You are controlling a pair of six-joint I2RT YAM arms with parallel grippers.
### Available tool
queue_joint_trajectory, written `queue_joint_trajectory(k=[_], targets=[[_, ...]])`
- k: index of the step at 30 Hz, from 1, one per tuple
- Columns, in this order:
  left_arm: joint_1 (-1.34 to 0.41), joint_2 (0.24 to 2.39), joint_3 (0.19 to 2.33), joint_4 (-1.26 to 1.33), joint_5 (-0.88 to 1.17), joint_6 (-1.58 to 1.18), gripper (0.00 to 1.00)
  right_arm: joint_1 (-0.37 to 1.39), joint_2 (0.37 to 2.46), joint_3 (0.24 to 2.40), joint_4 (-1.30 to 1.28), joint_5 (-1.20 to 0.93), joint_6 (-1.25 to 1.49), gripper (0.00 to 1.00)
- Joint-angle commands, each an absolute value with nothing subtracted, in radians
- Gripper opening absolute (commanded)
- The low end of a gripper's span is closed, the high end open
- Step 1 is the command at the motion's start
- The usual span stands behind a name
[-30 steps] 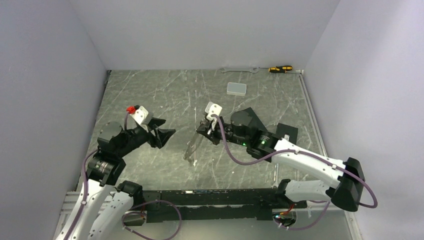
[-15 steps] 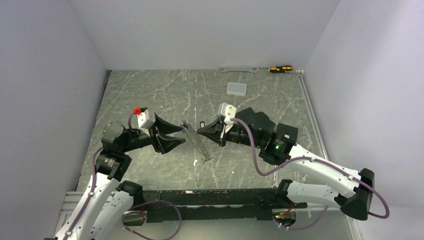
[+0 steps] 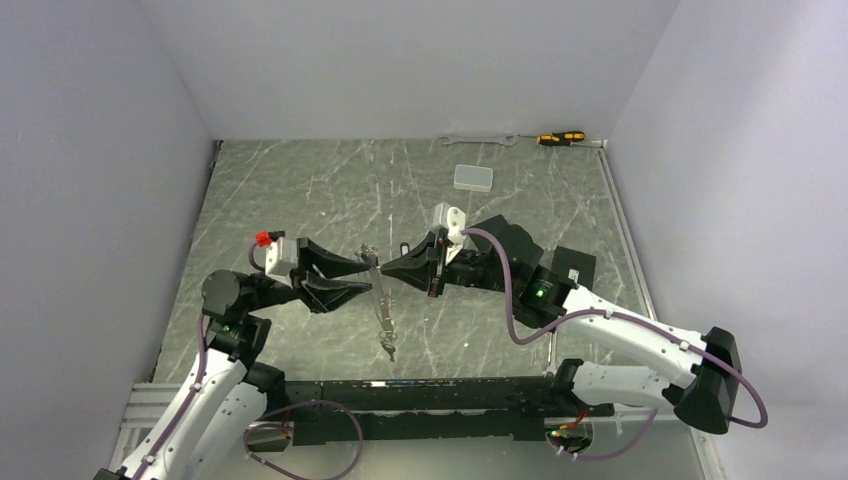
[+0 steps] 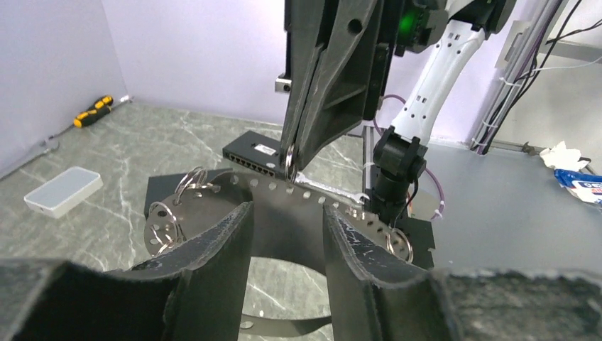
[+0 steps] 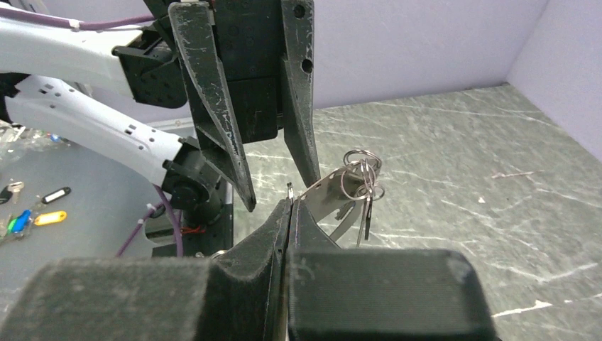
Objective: Put the keys on the keyring
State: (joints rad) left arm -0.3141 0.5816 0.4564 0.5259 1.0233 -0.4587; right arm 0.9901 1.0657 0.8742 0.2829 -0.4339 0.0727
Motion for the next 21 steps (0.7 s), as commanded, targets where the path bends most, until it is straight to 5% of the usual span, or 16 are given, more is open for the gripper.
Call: queue_joint_trajectory(k=[1,16,19,21], targets=[[-0.319,0.568,0.443,0.658,1.025,-0.497,0.45,0.988,1.077,0.884,0.439,-0.48,0.124,0.0],[-0.319,0.574,0.425,0.693,1.027,-0.483,0.32,0.988,1.146,0.897,0.541,-0.534,0.17,0.0],[-0.319,0.574,0.431,0.668,1.023,-0.464,0.23,0.988,1.149,0.893,0.549,-0.537,0.172,0.0],[-0.319,0.572,0.432,0.658,1.023,-0.453,0.06,0.988,1.149,0.892,0.551,-0.537,0.172,0.0]])
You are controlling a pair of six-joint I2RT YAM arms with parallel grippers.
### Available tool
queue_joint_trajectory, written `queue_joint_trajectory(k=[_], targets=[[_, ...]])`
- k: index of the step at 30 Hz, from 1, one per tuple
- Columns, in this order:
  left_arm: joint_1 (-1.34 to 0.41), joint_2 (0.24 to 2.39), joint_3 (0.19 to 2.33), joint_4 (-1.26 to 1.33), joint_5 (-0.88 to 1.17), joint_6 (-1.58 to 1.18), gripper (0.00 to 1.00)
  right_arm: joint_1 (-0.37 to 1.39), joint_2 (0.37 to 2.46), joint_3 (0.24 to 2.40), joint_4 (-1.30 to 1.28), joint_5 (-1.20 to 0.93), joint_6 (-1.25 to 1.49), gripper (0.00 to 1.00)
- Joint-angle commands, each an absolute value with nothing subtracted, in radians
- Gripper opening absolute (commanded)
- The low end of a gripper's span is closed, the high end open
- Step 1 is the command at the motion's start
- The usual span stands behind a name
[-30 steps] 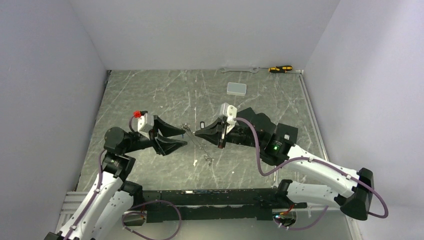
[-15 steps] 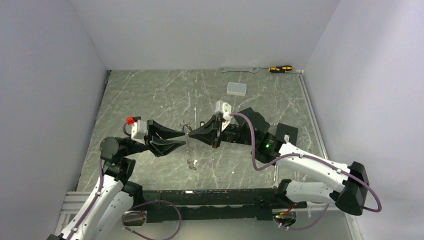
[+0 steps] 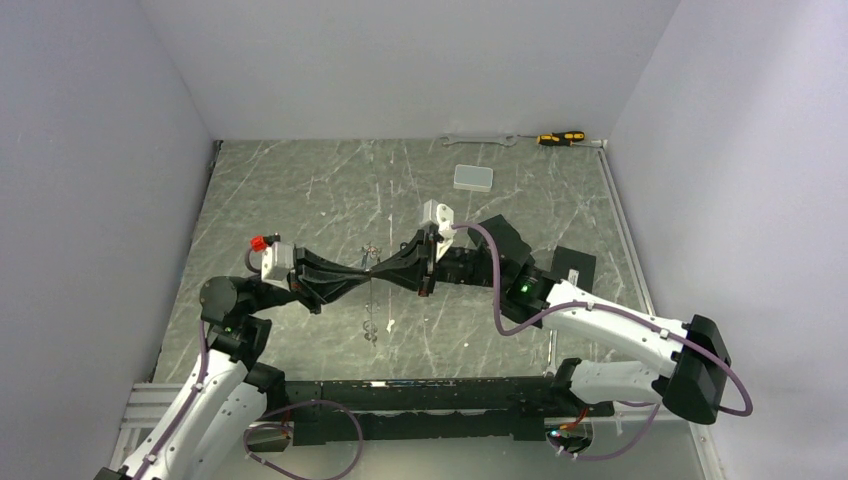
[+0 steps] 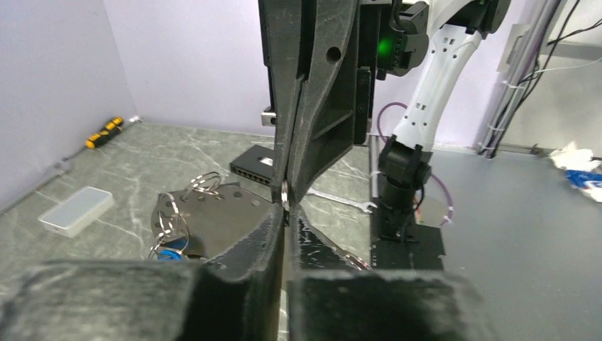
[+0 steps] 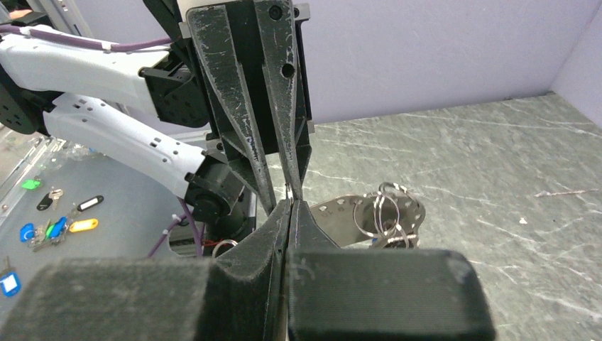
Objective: Put the keys on the keyring
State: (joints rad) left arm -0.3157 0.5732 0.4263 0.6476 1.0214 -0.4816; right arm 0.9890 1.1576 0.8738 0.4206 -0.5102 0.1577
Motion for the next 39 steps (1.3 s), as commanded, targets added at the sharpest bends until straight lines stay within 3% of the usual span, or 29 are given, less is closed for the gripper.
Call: queue_joint_trajectory(k=[1,5,10,12,16,25,39], targets=[[-0.319,0.571,0.434,0.647,1.022,-0.446,0.0,0.988,1.15,0.89,0.552,-0.537,0.173,0.0],[-0.319,0.551,0.443,0.593,1.012,-0.407,0.0,0.988,1.142,0.896,0.531,-0.534,0.168,0.0],[-0.319,0.516,0.467,0.464,0.999,-0.3,0.0,0.988,1.102,0.894,0.432,-0.493,0.129,0.43],[-0.319,0.511,0.471,0.44,1.006,-0.27,0.0,0.986,1.079,0.893,0.38,-0.475,0.104,0.51],[-0.319,0.509,0.481,0.398,1.016,-0.216,0.0,0.981,1.041,0.901,0.268,-0.453,0.042,0.57],[-0.344,0.521,0.559,0.109,1.017,0.056,0.0,0.978,1.125,1.074,-0.127,-0.495,-0.184,0.55],[-0.43,0.593,0.582,-0.044,0.913,0.186,0.0,1.021,1.252,1.182,-0.269,-0.444,-0.285,0.41]])
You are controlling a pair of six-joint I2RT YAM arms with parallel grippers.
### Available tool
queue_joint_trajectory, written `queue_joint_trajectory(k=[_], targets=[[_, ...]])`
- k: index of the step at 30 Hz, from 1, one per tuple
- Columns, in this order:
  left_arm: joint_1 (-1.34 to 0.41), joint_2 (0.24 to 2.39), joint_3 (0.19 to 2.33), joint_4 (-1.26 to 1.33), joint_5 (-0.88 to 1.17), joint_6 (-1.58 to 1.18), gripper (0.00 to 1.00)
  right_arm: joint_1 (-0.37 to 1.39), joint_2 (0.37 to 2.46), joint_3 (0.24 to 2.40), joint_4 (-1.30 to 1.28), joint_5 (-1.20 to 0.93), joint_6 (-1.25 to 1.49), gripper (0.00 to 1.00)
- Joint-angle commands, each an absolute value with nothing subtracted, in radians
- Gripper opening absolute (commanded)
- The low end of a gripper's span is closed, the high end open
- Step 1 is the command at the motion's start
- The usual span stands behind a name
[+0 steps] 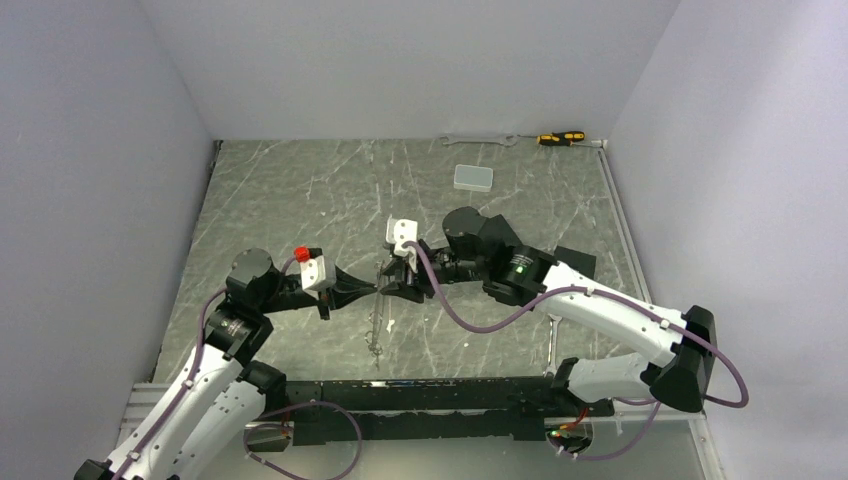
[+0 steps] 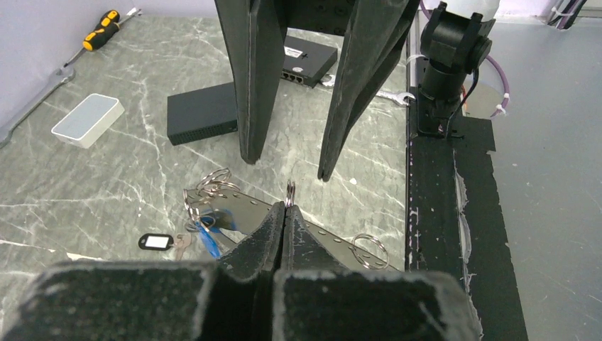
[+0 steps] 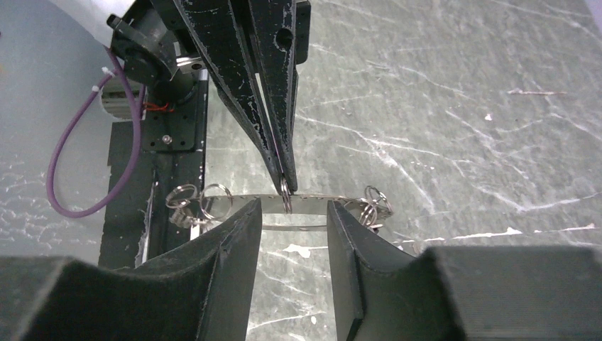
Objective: Put the keys on the keyring
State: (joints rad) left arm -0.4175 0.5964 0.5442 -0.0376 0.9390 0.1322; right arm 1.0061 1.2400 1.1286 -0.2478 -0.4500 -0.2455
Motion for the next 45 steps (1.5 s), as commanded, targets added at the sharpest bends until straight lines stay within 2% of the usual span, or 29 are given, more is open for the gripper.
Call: queue_joint_trajectory(k=[1,17,28,34,35,39,40,43,45], targets=[[-0.431,0.593,0.581,-0.045,0.91,0.185,0.0,1.023,1.261,1.186,-0.272,-0.444,-0.287,0.41],[-0.433,0.578,0.574,-0.051,0.897,0.17,0.0,1.034,1.314,1.204,-0.277,-0.449,-0.294,0.24],[-0.433,0.59,0.578,-0.053,0.899,0.161,0.0,1.037,1.329,1.185,-0.239,-0.436,-0.29,0.0],[-0.433,0.583,0.593,-0.073,0.918,0.165,0.0,1.037,1.298,1.147,-0.187,-0.408,-0.285,0.0],[-0.433,0.578,0.593,-0.077,0.927,0.17,0.02,1.037,1.289,1.14,-0.179,-0.4,-0.285,0.0],[-0.433,0.54,0.59,-0.084,0.925,0.179,0.39,1.037,1.251,1.113,-0.149,-0.386,-0.291,0.0],[-0.433,0.529,0.588,-0.084,0.92,0.178,0.44,1.037,1.242,1.108,-0.141,-0.388,-0.293,0.0],[-0.432,0.5,0.588,-0.084,0.919,0.171,0.5,1.037,1.21,1.087,-0.113,-0.404,-0.289,0.0],[-0.431,0.486,0.589,-0.077,0.922,0.157,0.47,1.035,1.184,1.074,-0.088,-0.415,-0.283,0.0]])
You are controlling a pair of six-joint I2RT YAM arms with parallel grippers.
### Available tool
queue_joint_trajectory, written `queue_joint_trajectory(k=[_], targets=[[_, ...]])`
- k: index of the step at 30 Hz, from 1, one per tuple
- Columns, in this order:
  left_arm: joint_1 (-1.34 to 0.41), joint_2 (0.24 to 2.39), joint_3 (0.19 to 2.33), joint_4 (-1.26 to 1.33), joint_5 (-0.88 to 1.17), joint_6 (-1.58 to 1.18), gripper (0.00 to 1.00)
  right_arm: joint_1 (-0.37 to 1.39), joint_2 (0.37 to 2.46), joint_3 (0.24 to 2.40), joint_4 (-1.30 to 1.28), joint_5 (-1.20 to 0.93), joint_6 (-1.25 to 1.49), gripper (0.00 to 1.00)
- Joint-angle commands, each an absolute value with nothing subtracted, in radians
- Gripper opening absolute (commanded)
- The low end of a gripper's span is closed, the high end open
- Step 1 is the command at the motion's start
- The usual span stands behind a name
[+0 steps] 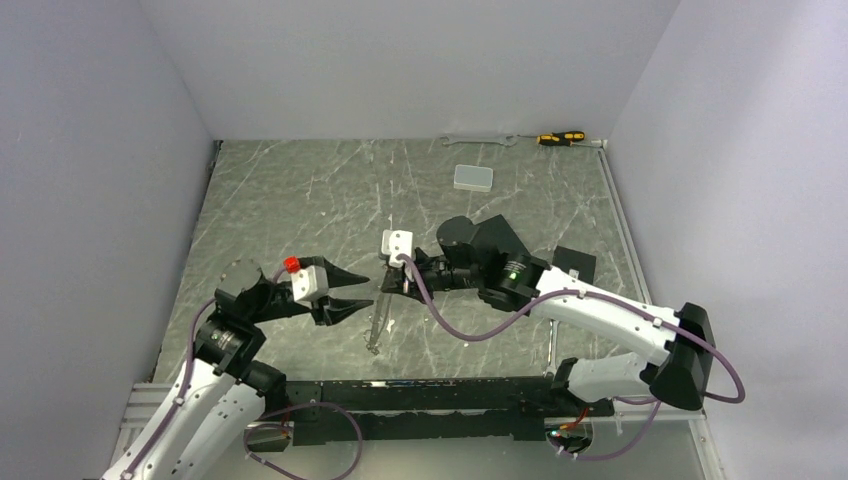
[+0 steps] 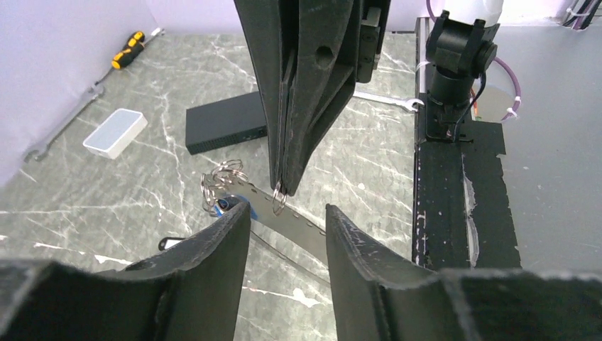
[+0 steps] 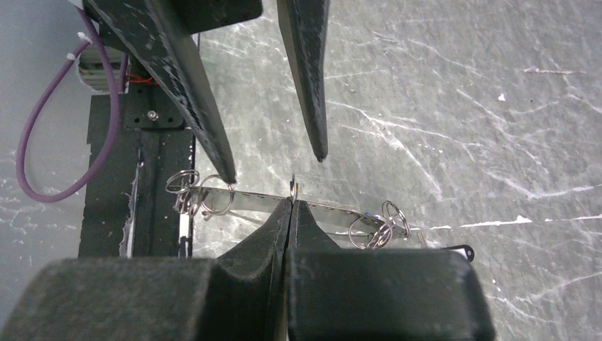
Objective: Put the keys on the keyring
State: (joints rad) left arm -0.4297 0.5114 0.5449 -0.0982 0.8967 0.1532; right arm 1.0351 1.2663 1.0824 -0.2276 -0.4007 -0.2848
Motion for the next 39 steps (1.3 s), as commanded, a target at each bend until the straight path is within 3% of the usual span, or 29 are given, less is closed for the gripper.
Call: queue_joint_trajectory(k=[1,4,18,30,32,36,39], targets=[[-0.431,0.482,0.591,-0.073,0.924,0.152,0.45,1.035,1.173,1.07,-0.08,-0.419,-0.283,0.0],[-0.432,0.477,0.599,-0.047,0.93,0.121,0.38,1.035,1.142,1.064,-0.061,-0.435,-0.285,0.0],[-0.432,0.52,0.616,0.32,1.034,-0.213,0.3,0.964,0.999,0.955,0.166,-0.633,-0.172,0.0],[-0.441,0.561,0.634,0.338,1.042,-0.272,0.23,0.97,1.019,0.959,0.15,-0.616,-0.157,0.0],[-0.441,0.559,0.663,0.233,0.993,-0.238,0.24,0.977,1.017,0.953,0.142,-0.56,-0.171,0.0],[-0.442,0.561,0.693,0.147,0.865,-0.304,0.37,0.999,1.027,0.933,0.158,-0.388,-0.218,0.0],[-0.442,0.562,0.704,0.112,0.71,-0.435,0.38,1.012,1.055,0.899,0.22,-0.266,-0.242,0.0]])
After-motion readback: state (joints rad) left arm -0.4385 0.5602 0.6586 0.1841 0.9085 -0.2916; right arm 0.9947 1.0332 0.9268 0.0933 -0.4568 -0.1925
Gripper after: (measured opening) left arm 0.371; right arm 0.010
